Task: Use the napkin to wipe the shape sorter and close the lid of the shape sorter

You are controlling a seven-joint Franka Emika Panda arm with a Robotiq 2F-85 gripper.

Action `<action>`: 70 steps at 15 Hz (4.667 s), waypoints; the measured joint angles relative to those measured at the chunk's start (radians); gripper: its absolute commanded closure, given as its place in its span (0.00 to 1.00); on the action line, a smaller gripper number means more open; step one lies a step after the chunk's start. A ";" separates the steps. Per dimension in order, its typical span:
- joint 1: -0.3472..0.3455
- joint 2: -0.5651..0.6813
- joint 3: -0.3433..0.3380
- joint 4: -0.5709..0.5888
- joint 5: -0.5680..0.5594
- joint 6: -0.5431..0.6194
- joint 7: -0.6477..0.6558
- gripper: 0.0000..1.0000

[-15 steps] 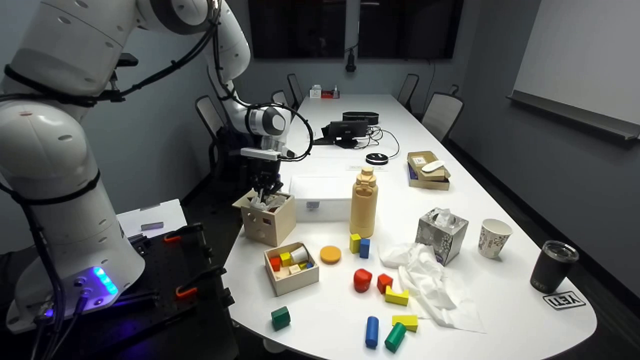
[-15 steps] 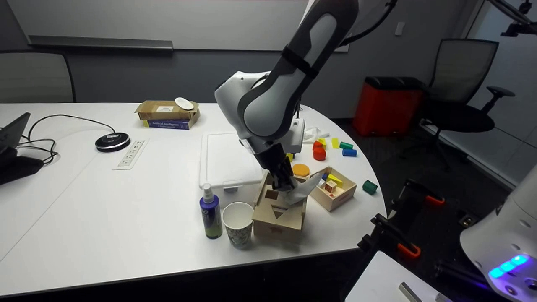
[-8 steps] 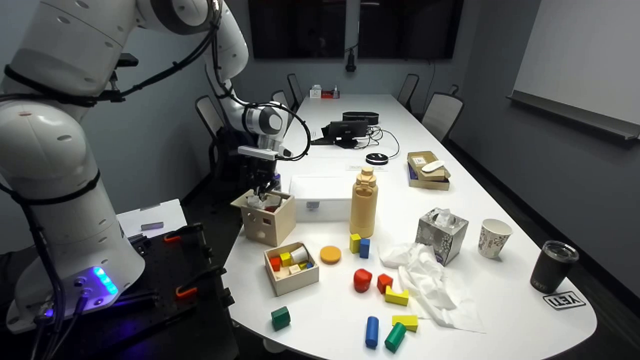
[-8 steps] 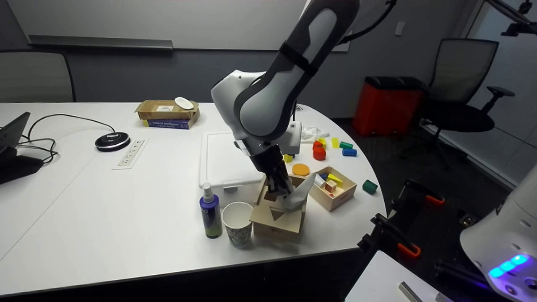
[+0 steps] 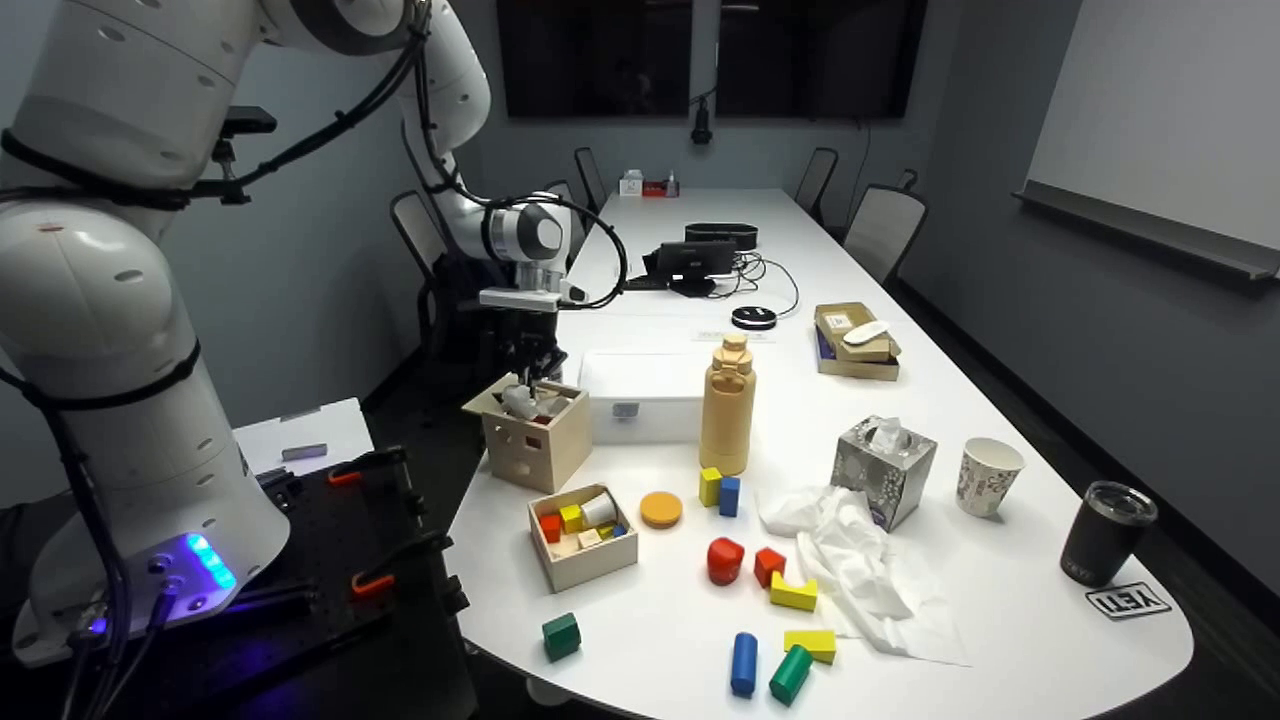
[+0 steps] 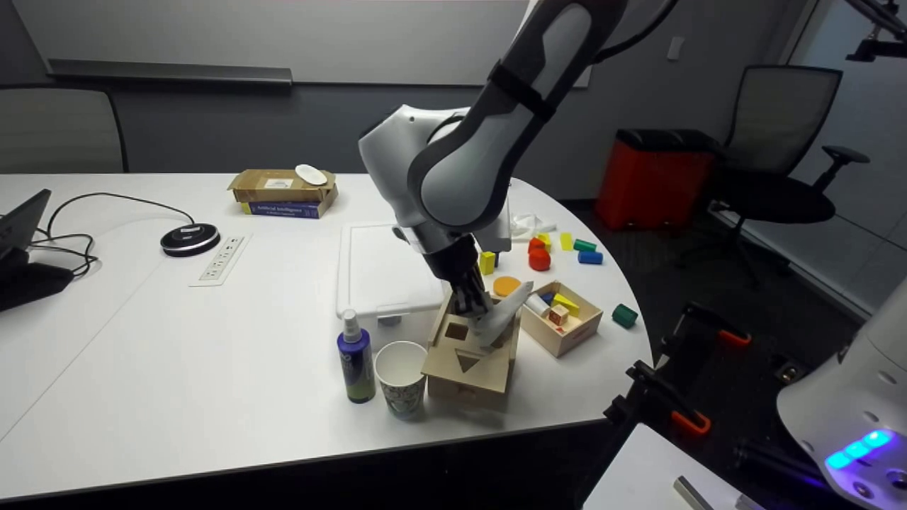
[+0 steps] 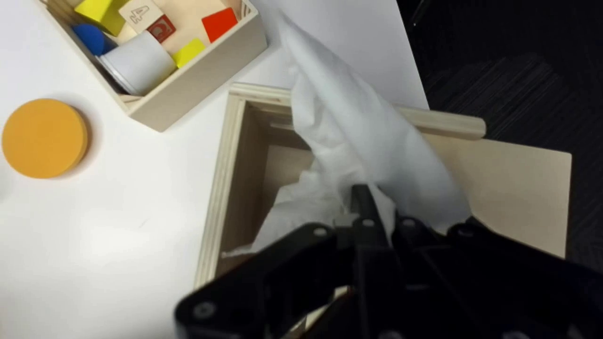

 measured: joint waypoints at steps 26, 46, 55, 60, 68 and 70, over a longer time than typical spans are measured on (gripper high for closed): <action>-0.009 -0.118 0.014 -0.055 0.086 -0.033 -0.057 1.00; -0.369 -0.102 -0.330 0.296 0.137 0.162 0.145 1.00; -0.360 0.226 -0.350 0.640 0.154 0.158 0.336 0.20; -0.309 0.145 -0.290 0.627 0.163 0.086 0.294 0.00; -0.165 -0.040 -0.082 0.315 0.195 0.074 0.162 0.00; -0.120 -0.056 -0.037 0.242 0.195 0.074 0.145 0.00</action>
